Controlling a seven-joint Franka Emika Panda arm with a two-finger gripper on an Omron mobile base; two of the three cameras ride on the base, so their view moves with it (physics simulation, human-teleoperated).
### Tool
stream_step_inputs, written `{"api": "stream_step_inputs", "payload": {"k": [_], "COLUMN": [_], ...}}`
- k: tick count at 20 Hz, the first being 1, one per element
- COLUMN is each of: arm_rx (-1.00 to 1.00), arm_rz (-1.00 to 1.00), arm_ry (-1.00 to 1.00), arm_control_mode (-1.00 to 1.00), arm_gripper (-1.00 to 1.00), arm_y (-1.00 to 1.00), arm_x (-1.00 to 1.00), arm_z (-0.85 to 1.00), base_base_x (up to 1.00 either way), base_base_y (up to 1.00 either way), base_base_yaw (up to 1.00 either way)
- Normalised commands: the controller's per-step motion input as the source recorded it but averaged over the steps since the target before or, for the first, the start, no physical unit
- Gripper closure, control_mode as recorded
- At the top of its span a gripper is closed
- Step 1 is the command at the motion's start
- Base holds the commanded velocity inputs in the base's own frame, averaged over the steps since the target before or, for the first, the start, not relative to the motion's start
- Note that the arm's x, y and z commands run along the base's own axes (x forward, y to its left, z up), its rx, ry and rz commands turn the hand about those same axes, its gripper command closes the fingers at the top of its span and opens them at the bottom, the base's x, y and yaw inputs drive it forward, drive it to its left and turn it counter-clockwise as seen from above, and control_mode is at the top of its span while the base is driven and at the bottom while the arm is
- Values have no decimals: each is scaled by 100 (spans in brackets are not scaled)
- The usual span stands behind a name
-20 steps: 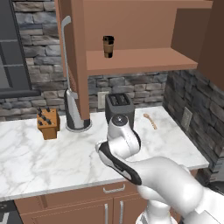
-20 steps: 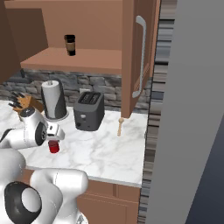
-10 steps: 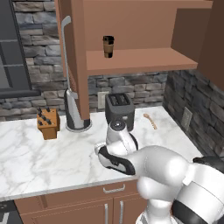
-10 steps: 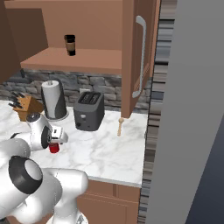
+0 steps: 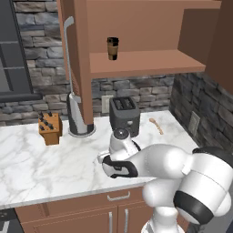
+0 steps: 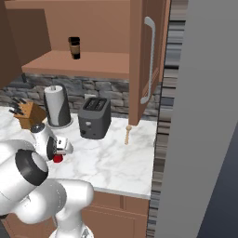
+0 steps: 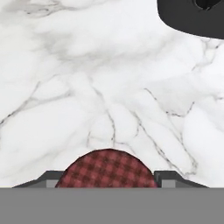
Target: Pick the jam and jam from the counter and place them in the cabinets closest to them.
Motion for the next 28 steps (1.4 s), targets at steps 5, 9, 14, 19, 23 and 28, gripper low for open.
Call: {"api": "stream_step_inputs", "payload": {"k": [5,9,14,19,23,28], "arm_rx": [0,1,0,0,0,0], "arm_rz": [0,0,-1,-3,-2,-4], "arm_ry": [0,0,0,2,1,3], "arm_control_mode": [-100,-100,-100,-100,-100,-100], "arm_gripper": [100,100,100,100,100,100], "arm_y": [0,-10,-13,-14,-22,-35], "arm_x": [0,0,0,0,-3,-17], "arm_z": [4,42,50,61,61,54], "base_base_x": [0,0,0,0,0,0], "base_base_y": [0,0,0,0,0,0], "base_base_yaw": [0,0,0,0,0,0]}}
